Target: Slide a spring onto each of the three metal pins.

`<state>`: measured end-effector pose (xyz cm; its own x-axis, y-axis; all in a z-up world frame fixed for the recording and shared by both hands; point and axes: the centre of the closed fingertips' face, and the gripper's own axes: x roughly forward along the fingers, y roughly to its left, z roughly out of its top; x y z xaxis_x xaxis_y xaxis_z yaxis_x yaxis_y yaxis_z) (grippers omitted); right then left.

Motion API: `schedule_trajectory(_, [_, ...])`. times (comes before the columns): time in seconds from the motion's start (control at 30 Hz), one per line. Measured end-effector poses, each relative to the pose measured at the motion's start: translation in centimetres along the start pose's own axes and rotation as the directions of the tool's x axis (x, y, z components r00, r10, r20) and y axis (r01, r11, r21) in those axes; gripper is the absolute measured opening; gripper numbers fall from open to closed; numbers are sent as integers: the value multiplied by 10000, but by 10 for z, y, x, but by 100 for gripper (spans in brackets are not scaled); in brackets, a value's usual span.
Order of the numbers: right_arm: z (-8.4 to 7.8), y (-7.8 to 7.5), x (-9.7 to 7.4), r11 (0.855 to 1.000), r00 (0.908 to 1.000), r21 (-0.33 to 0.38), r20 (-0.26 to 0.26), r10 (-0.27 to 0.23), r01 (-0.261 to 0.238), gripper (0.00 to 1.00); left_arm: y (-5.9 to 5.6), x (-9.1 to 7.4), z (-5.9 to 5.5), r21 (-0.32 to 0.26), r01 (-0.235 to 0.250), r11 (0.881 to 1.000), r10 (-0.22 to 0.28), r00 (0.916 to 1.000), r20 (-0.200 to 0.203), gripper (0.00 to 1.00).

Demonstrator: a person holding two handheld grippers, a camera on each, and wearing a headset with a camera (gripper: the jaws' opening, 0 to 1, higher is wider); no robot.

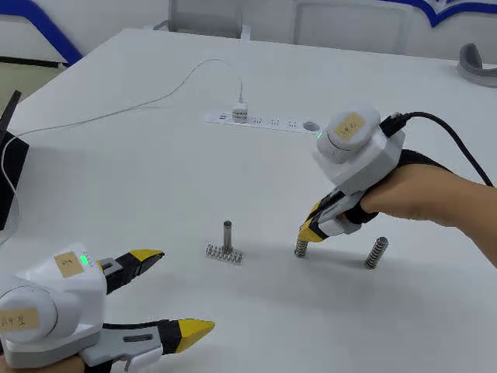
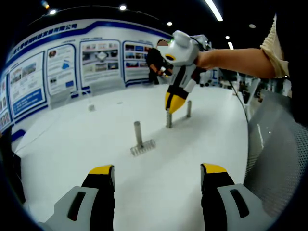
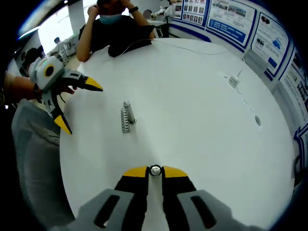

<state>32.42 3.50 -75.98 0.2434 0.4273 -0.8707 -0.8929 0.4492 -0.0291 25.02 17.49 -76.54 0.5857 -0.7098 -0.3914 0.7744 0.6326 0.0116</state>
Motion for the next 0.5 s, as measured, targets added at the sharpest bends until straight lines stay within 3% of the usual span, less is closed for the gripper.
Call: schedule_trajectory(0.5, [-3, 1, 5, 10000, 10000, -24, -28, 51, -51, 13, 0, 1, -3, -56, 23, 10000, -23, 10000, -32, 74])
